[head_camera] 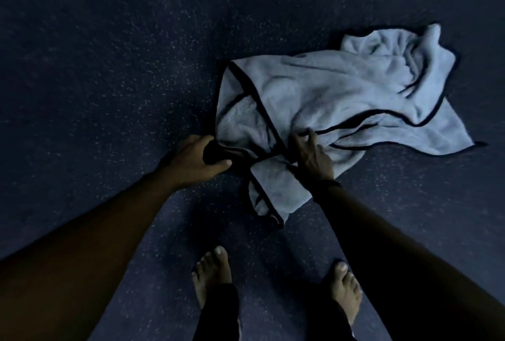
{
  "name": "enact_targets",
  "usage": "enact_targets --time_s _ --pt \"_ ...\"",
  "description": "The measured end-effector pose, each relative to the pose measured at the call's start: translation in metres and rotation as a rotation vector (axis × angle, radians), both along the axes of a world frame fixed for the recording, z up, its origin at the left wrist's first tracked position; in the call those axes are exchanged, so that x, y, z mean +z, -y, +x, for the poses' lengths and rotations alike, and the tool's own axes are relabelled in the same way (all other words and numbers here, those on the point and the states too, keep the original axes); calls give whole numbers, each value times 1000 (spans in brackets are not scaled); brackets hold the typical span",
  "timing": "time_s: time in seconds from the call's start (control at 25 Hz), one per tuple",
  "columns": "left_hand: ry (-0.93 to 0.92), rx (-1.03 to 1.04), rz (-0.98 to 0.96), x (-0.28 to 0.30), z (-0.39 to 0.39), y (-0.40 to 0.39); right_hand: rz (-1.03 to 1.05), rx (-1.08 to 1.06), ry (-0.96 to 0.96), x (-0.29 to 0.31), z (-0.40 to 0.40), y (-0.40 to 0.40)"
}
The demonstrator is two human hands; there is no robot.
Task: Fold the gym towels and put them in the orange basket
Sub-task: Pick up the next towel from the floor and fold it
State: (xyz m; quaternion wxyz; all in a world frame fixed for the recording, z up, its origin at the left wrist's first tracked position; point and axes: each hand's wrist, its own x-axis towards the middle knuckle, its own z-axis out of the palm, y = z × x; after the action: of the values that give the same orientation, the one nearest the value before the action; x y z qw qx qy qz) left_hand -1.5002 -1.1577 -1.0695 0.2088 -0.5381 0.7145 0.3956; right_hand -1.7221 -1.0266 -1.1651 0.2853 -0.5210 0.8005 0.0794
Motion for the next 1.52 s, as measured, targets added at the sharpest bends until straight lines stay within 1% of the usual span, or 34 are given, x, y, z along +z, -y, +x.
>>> enact_targets --time_s 0.04,0.12,0.2,0.24,0.36,0.44,0.52,0.64,0.76,0.88,0.96,1.16,1.28,1.36,1.44,1.52 --pt "19 5 6 3 4 0 -35 -35 0 6 -1 4" --pt "34 18 12 27 9 2 -116 -100 20 42 -8 15" --pt "37 4 -3 75 6 7 -238 -143 44 106 -22 30" --pt "27 -1 -21 107 1 10 -308 -155 58 147 -31 38" --pt "-37 -22 -91 222 -25 25 -504 -123 92 287 -59 64" --pt "-83 -30 -153 307 -46 36 -562 -68 101 385 -78 80" --pt "-138 -47 -233 409 -69 47 -588 -31 72 497 -96 95" --pt "-247 -70 -355 558 -102 61 -682 2 40 665 -116 113" --pt "-370 -63 -412 681 -131 68 -830 33 -42 809 -137 128" --pt "-458 -84 -491 783 -158 72 -988 38 -123 943 -158 131" --pt "-498 -116 -566 834 -173 72 -1069 46 -193 1013 -165 129" --pt "-577 -213 -675 935 -206 78 -1206 85 -347 1140 -173 119" --pt "-631 -239 -754 980 -220 81 -1274 98 -397 1197 -173 112" --pt "-670 -251 -770 999 -229 77 -1301 109 -406 1221 -171 109" --pt "-748 -239 -773 1012 -239 72 -1311 108 -414 1234 -167 107" --pt "-824 -211 -718 1022 -249 66 -1322 115 -416 1241 -161 105"
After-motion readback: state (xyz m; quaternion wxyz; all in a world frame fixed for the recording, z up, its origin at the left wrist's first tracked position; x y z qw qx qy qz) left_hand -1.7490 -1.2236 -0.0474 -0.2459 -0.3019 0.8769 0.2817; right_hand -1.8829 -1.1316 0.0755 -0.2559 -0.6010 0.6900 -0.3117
